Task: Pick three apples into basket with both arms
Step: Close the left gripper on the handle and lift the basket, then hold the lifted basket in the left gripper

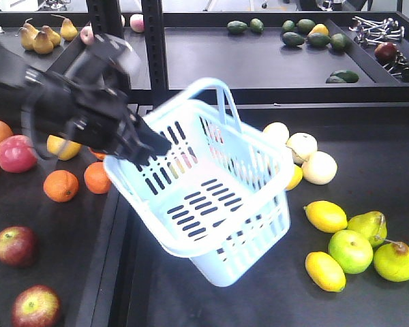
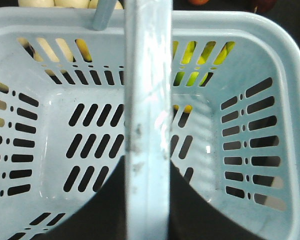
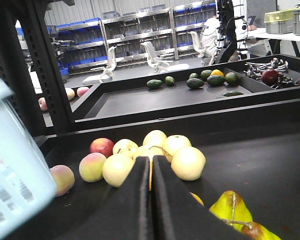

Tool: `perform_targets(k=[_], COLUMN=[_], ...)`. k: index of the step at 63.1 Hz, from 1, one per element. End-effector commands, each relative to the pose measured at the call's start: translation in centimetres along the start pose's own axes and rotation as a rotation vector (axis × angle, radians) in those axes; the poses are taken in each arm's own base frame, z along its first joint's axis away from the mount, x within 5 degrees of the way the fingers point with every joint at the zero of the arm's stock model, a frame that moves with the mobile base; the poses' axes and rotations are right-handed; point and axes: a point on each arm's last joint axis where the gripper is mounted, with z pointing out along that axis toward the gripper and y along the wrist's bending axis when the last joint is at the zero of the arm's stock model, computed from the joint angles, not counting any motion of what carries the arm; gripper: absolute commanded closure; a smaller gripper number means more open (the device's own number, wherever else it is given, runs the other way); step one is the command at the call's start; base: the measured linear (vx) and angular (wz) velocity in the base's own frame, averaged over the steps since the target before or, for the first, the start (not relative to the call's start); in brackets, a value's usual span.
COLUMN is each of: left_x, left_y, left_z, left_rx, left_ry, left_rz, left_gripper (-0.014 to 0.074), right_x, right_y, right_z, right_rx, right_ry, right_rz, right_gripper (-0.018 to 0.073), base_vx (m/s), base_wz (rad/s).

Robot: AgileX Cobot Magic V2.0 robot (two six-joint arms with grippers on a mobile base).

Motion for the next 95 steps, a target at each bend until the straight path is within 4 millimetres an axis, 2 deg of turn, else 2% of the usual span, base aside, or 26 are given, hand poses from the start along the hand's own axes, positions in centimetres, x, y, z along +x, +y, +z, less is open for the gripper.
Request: perform_targets(k=[1,8,13,31,41,56,95], left_x=[-1.5,-0.4,1.2,8.7,11.0,11.7,11.9], left_y=[-3.3,-4.9,-5.9,-8.4,-9.4,-10.6,-10.9], left_z=[-4.8,-7.1,-8.1,-9.9,-10.9,-12.3,-12.4], left_rx=[-0.005,-0.036,-0.056,-0.130,-0.159,-0.160,-0.147], left_ry=[-0.122,-0.159,-0.191,-0.319,-0.372,-0.427,-0.412], left_rz=[-0.051,-0.099,-0.120,-0.210,-0.198,-0.161,-0.155], left_gripper=[0.0605,0.0605,0.0605,0.0605,0.0605,0.0604,0.0604], right_x=[-0.3,-0.3,-0.3,-0.3,-0.3,-0.3,-0.3], right_y=[0.1,0.1,0.1,0.1,0.1,0.1,0.1], right_z=[-0.1,-0.1,-0.1,-0.1,-0.1,-0.1,-0.1], right_rx=[-0.012,-0.012,-0.012,-0.012,-0.012,-0.012,-0.012], right_ry=[-0.074,-0.074,-0.074,-0.074,-0.074,-0.074,-0.074], right_rz=[-0.017,-0.017,-0.017,-0.017,-0.017,-0.017,-0.017], right_gripper=[0.0564,0.0564,0.0564,0.0564,0.0564,0.0564,0.0564], base_vx=[0.00,0.00,0.00,0.00,0.00,0.00,0.00], base_wz=[0.00,0.00,0.00,0.00,0.00,0.00,0.00])
